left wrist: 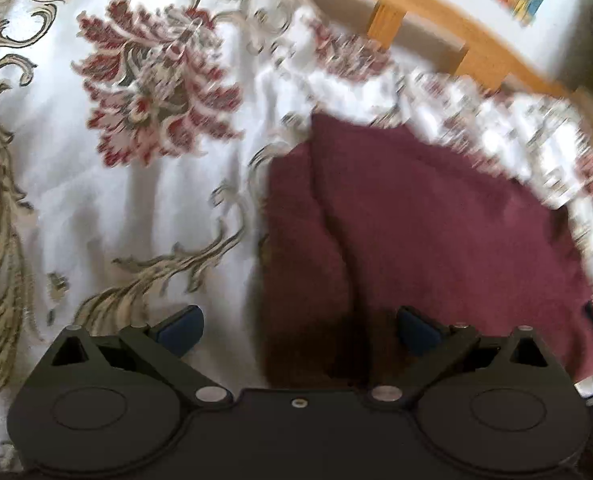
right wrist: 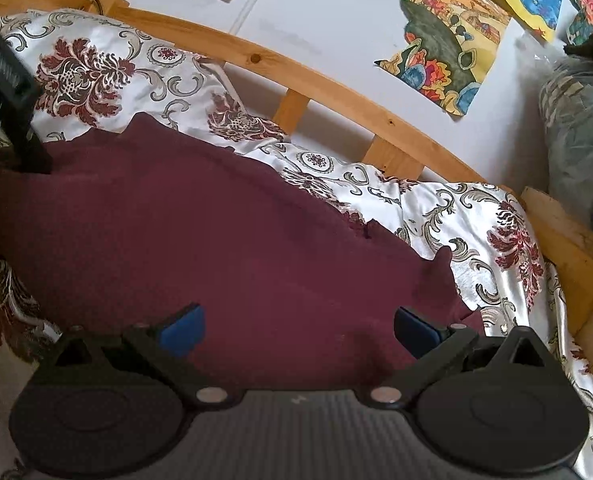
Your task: Fold small clothes
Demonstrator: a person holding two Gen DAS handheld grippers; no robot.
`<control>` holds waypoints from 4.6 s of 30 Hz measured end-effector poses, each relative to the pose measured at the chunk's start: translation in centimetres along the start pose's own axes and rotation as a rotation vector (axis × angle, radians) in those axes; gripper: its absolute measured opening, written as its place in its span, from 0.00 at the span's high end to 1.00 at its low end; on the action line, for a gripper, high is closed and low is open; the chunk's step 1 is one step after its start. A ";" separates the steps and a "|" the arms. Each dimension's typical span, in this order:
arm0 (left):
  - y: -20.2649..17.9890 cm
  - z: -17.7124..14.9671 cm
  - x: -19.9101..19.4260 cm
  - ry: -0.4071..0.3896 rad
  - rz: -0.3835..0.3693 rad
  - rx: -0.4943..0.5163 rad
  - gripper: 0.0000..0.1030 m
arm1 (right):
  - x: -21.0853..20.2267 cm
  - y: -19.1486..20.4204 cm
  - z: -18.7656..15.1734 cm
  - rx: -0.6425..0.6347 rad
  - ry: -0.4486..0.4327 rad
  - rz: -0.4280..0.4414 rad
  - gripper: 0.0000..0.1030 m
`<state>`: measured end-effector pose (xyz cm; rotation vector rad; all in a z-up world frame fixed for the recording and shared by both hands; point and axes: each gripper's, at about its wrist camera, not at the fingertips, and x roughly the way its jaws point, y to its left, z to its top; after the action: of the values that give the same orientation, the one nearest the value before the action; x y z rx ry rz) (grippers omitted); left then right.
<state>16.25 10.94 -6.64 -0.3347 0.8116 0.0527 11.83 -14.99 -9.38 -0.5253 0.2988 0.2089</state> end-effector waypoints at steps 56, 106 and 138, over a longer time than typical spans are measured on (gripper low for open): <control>-8.1 3.2 -2.6 -0.086 -0.070 0.150 0.82 | -1.3 -7.2 0.1 0.092 0.055 0.128 0.00; -16.0 -2.1 -1.5 -0.038 -0.262 0.343 0.01 | -4.5 -14.8 -5.4 0.404 0.229 0.096 0.00; -16.6 -4.7 1.2 -0.040 -0.308 0.489 0.43 | 12.8 -21.3 0.2 0.940 0.310 0.542 0.33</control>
<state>16.69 -6.29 -6.00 0.0079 0.7001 -0.4204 29.63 -31.33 -3.66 0.4751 0.7859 0.4753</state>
